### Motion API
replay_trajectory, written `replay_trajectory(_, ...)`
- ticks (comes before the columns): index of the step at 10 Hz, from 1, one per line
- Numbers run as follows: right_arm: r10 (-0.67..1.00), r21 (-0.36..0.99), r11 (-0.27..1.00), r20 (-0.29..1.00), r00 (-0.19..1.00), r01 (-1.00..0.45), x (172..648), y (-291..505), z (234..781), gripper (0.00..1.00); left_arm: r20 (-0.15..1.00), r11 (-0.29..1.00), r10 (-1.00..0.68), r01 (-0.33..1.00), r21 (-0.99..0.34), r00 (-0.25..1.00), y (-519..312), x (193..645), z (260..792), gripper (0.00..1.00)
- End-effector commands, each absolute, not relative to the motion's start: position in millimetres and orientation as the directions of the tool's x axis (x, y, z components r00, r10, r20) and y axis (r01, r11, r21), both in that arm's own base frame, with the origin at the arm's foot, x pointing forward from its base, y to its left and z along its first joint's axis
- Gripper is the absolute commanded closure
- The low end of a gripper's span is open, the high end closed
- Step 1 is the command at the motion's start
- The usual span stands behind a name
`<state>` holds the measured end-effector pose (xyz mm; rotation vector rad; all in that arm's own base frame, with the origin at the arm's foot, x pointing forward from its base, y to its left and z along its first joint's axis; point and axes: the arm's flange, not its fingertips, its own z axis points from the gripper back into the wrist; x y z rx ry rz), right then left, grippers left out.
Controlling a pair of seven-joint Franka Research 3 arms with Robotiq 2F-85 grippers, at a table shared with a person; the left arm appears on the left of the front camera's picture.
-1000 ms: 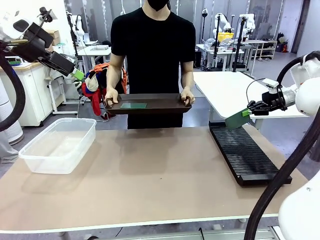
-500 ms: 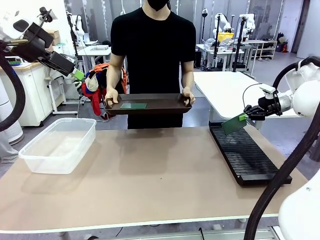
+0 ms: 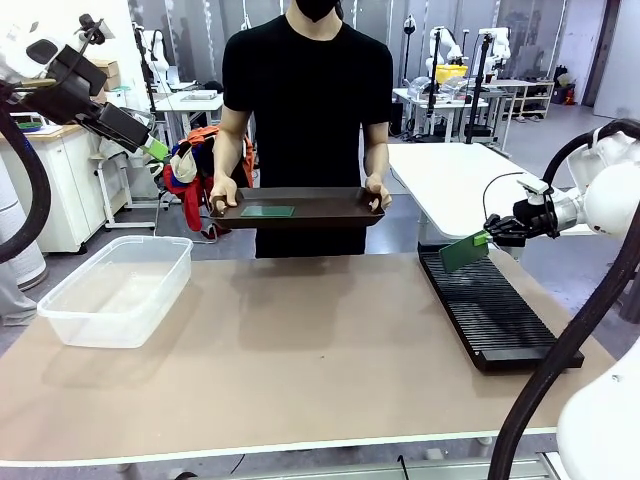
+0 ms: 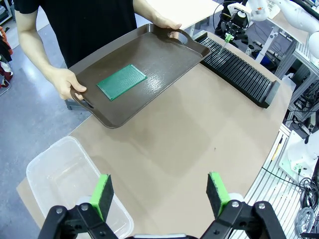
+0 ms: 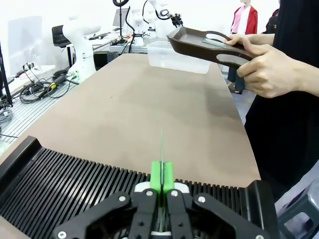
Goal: Sort PCBs into racks and boxes based on the side picked up.
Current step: If the short side of the Blank PCB is picked up, insert it into the PCB Rack ; if the long side is picked up, place it in the Organizing box.
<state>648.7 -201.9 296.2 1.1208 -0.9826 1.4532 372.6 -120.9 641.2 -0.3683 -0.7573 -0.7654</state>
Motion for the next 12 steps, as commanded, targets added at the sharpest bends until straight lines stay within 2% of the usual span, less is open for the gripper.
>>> replay_trajectory(1, 0.23, -0.004, -0.175, 0.972, -0.045, -0.985, 647, -200, 297, 0.98, 0.729, 0.672, -0.485, 0.74, -0.044, 0.483, -119, 372, 639, 0.0)
replay_trajectory(4, 0.214, -0.033, -0.137, 0.975, -0.062, -0.99, 657, -207, 288, 0.98, 0.729, 0.672, -0.485, 0.74, -0.044, 0.483, -119, 372, 639, 0.0)
replay_trajectory(12, 0.198, 0.011, -0.13, 0.98, -0.015, -0.991, 665, -205, 271, 0.98, 0.729, 0.672, -0.485, 0.74, -0.044, 0.483, -119, 372, 639, 0.0)
